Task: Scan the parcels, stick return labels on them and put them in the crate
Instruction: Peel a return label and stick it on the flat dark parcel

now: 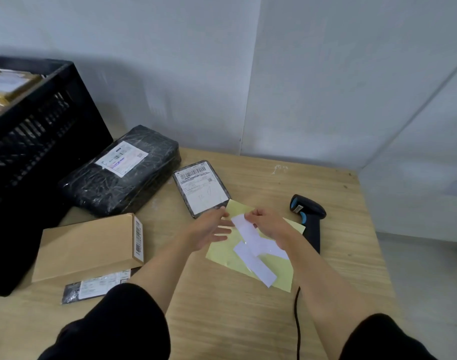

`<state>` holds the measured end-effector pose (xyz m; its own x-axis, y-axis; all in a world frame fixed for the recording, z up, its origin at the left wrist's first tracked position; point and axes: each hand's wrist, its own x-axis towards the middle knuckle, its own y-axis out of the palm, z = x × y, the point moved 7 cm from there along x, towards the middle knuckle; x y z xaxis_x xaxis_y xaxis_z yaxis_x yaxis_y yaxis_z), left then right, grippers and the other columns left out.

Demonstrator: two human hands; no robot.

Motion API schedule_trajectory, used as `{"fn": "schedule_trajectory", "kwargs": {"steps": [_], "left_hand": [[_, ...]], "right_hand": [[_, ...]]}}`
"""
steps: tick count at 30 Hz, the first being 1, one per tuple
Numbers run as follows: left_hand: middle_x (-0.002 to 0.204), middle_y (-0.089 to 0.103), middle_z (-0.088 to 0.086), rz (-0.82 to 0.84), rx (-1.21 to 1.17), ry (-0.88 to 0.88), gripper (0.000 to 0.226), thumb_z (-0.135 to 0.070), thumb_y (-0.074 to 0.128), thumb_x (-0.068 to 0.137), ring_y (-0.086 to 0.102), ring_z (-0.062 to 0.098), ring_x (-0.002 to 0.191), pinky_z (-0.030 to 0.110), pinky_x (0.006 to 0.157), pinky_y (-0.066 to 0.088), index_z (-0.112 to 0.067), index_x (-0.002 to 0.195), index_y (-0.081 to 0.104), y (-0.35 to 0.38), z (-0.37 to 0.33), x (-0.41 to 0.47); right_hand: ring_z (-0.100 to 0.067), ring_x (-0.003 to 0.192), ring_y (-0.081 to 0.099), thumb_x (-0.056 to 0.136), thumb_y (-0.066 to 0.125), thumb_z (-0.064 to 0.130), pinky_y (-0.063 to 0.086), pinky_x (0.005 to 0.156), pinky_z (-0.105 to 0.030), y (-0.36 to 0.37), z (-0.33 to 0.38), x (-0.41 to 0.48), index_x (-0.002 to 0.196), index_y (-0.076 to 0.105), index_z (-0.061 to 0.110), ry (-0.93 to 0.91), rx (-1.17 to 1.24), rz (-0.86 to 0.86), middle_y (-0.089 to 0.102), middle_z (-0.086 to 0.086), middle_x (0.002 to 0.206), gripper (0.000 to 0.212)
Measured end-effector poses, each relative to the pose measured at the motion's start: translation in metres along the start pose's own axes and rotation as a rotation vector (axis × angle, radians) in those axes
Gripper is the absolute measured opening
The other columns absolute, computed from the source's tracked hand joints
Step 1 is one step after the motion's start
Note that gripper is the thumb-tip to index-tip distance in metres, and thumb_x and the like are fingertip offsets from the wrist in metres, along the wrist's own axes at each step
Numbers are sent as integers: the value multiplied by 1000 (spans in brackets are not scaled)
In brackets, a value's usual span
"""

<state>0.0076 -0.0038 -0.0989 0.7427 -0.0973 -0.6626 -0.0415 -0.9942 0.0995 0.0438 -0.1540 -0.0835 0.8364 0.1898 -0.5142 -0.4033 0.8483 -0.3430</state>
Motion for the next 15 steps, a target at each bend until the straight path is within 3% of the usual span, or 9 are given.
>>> {"fn": "schedule_trajectory", "kwargs": {"steps": [2,4,8,13,15], "left_hand": [[123,58,7,-8,-8,-6,34,-35,37,102,55,25,113,37,101,43,-14,125,50,0,12,3],[124,57,6,-46,86,71,33,-21,38,101,53,22,110,30,96,41,-12,130,50,-1,16,7],[131,55,9,-273,818,419,39,1,39,94,50,24,122,23,97,34,-5,129,56,-11,6,15],[154,28,4,-122,1406,613,45,-13,45,97,29,22,139,33,110,30,-10,142,41,-4,31,29],[144,47,5,-150,1517,795,44,-19,63,88,45,23,131,34,103,41,-9,130,56,-1,30,19]], "right_hand": [[-14,71,43,95,55,23,34,64,-25,4,-4,1,81,51,14,15,-22,24,47,2,76,17],[-12,64,39,95,55,22,32,59,-25,7,-7,3,83,50,13,32,-37,31,44,2,73,17],[-12,60,35,94,56,25,29,55,-26,7,-14,14,74,42,15,56,-39,-49,38,3,68,27],[-13,53,29,92,58,30,24,50,-27,1,-25,28,61,29,20,67,-75,-154,32,5,58,43],[-13,52,28,91,60,27,24,50,-27,1,-25,33,60,29,20,55,-64,-160,31,4,57,44]]}}
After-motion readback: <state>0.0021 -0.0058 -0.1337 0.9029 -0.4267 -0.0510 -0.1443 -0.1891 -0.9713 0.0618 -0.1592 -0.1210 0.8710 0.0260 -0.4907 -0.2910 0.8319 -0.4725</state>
